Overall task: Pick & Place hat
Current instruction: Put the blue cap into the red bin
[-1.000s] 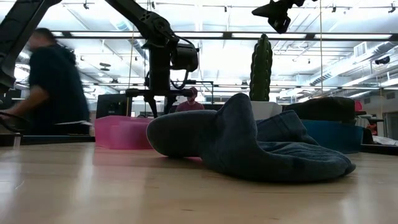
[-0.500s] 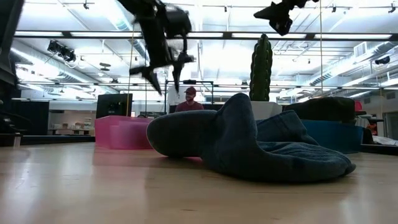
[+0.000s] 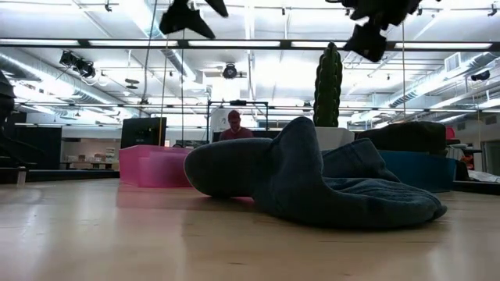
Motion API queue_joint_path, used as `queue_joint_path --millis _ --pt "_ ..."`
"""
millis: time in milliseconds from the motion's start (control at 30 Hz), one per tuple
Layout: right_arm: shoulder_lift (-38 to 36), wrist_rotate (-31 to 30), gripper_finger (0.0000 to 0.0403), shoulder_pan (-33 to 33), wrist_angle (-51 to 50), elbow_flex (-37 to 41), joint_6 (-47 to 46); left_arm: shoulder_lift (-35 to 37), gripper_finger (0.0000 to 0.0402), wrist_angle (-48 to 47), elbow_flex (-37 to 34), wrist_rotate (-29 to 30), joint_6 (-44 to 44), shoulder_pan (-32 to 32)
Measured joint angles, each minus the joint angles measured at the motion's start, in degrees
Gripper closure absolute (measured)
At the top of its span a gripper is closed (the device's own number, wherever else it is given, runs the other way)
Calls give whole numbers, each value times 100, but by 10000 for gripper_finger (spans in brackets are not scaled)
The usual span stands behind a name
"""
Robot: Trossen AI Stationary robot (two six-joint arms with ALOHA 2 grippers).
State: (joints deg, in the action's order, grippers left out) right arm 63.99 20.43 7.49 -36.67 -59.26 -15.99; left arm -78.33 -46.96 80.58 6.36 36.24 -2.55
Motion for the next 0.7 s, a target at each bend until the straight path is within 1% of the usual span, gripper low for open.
queue_joint_path --millis 100,200,333,467,600,700 --pt "162 -60 158 -267 142 263 -46 7 169 -10 0 313 -8 384" --pt "376 -379 156 -500 158 504 -58 7 170 -13 0 723 14 634" --pt "665 -442 138 -704 564 865 -304 7 170 -11 0 1256 338 831" --pt "1003 -432 101 -991 1092 1154 -474 5 170 -17 -2 1336 440 966" --pt "1447 -464 63 -1284 1393 1225 -542 3 170 -9 -2 1336 446 1027" --pt "1821 -854 48 -1462 1399 1231 -566 3 170 -10 -2 1355 446 1021"
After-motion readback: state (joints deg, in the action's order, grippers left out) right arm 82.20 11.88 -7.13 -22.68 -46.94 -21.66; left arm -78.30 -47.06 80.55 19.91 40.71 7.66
